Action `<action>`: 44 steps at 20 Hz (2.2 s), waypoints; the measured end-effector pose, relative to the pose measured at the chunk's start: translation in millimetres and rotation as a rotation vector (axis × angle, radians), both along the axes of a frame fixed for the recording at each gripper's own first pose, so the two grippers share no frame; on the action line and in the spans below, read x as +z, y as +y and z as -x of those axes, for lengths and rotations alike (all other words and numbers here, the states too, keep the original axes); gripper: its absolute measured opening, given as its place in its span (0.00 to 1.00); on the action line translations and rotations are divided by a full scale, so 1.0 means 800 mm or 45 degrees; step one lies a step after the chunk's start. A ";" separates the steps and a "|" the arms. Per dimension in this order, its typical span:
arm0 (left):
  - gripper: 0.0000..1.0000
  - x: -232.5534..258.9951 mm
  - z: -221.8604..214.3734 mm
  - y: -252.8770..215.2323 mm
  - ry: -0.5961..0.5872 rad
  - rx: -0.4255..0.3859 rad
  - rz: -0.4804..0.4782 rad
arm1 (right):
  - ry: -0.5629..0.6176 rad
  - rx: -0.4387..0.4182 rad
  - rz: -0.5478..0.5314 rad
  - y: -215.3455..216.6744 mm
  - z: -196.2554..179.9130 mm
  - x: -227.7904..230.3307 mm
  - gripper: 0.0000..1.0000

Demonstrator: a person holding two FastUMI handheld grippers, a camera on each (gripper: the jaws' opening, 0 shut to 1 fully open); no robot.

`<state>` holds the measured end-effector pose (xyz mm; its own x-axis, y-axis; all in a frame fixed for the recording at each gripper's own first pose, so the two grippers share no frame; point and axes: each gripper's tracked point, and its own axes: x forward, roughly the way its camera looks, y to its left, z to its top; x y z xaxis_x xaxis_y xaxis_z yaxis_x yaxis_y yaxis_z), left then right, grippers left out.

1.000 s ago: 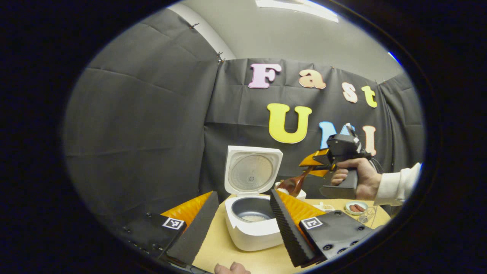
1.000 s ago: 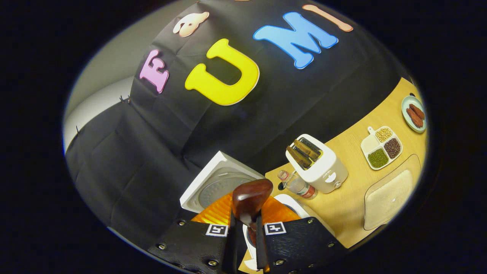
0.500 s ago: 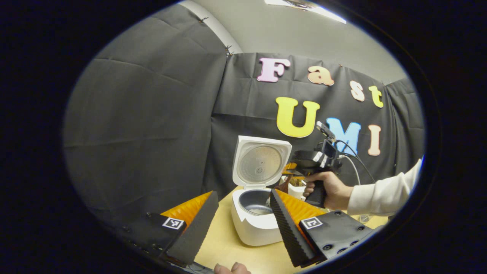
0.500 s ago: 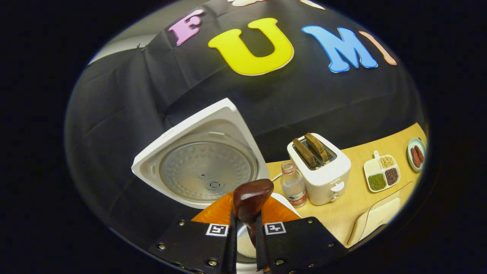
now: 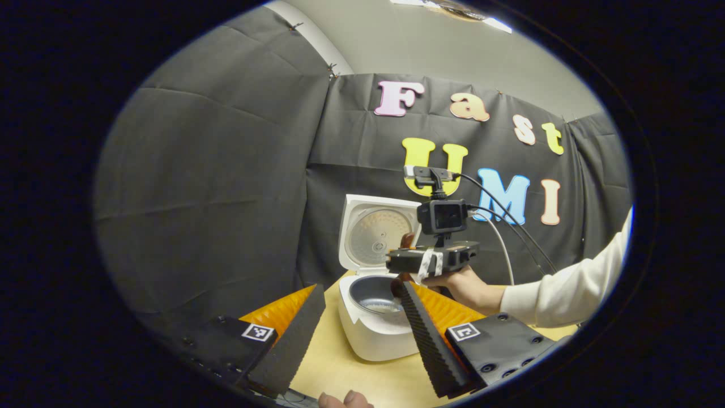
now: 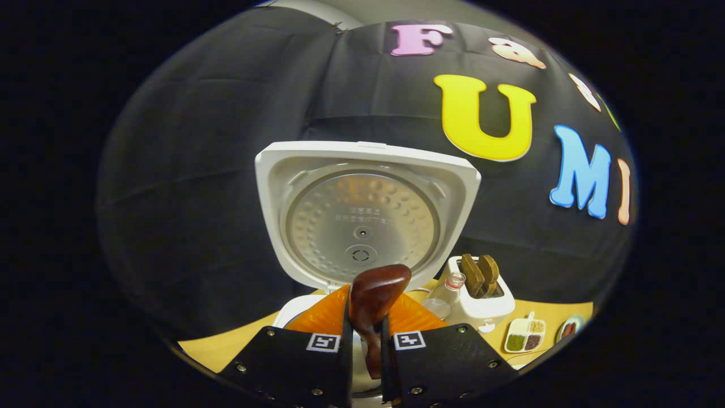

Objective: Close the left gripper, press the button to open the rice cooker; take a wooden spoon from the chopstick holder with the right hand, scoop a spoonful of rice and pour it into the rice cooker, then put the wooden spoon back into the chopstick holder.

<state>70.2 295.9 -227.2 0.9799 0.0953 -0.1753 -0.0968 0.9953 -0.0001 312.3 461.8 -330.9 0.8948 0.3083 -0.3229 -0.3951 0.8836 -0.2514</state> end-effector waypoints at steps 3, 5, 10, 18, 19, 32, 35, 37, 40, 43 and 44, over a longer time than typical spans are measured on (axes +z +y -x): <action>0.94 0.002 0.005 0.005 -0.003 0.008 -0.001 | -0.091 0.030 0.129 -0.003 0.005 0.003 0.20; 0.93 -0.001 0.008 0.003 0.005 0.010 -0.002 | -0.166 0.041 0.166 -0.007 0.013 0.023 0.20; 0.95 0.006 0.010 -0.004 0.010 0.021 0.028 | 0.002 0.022 -0.186 -0.008 0.020 0.075 0.21; 0.95 0.032 -0.001 -0.048 -0.016 0.014 0.055 | 0.208 -0.080 -0.761 -0.169 0.062 0.191 0.20; 0.94 0.035 -0.004 -0.057 -0.017 0.014 0.053 | 0.217 -0.088 -0.811 -0.198 0.080 0.200 0.21; 0.93 0.049 -0.009 -0.240 0.032 0.145 0.114 | 0.171 -0.437 -1.134 -0.660 0.170 0.198 0.20; 0.94 0.047 -0.003 -0.277 0.070 0.150 0.081 | 0.194 -0.550 -1.147 -0.741 0.169 0.146 0.20; 0.95 0.047 -0.003 -0.294 0.089 0.133 0.016 | 0.197 -0.631 -1.149 -0.785 0.164 0.113 0.20; 0.93 0.041 0.011 -0.310 0.134 0.113 -0.062 | 0.209 -0.721 -1.162 -0.827 0.151 0.069 0.20; 0.93 0.041 0.016 -0.316 0.159 0.115 -0.112 | 0.229 -0.787 -1.073 -0.844 0.129 0.017 0.21; 0.93 0.038 0.018 -0.317 0.169 0.117 -0.120 | 0.241 -0.805 -1.057 -0.847 0.123 0.005 0.20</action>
<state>55.6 42.5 -197.0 0.9352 0.2054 -0.2886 -0.1804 0.9773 0.1112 214.1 -215.7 -327.0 0.9267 -0.0075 -0.3757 0.2267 0.8084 0.5432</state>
